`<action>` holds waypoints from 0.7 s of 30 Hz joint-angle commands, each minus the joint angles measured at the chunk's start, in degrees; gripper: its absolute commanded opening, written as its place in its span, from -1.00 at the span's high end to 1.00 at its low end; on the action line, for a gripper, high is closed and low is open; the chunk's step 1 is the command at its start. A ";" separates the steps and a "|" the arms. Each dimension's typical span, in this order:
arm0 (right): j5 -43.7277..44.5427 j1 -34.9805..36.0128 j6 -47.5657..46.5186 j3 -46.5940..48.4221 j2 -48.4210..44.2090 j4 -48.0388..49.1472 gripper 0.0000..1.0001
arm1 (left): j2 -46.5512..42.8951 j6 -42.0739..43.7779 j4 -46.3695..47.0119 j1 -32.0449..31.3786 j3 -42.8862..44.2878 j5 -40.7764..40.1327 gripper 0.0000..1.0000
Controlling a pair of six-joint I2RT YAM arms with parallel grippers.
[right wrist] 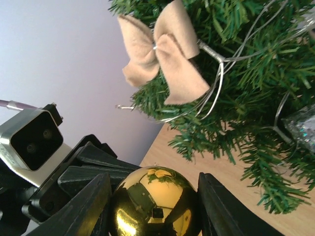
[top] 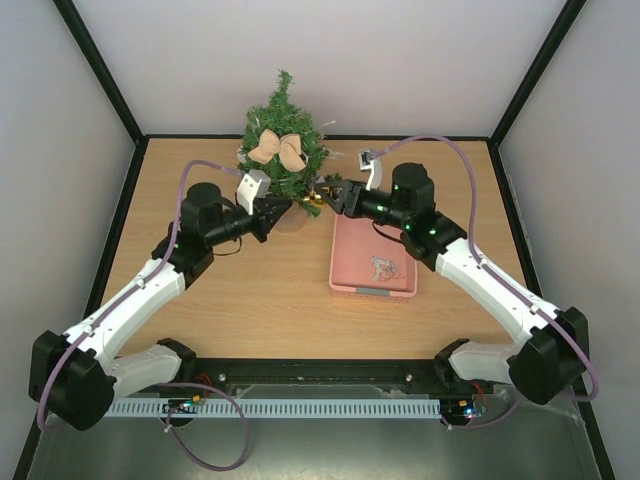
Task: Decorate the small christmas tree
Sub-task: Hang the decoration item on the Christmas tree.
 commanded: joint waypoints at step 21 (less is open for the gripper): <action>8.76 0.05 -8.16 5.67 6.99 0.34 0.18 | 5.82 -5.50 -0.46 1.65 3.38 -5.50 0.93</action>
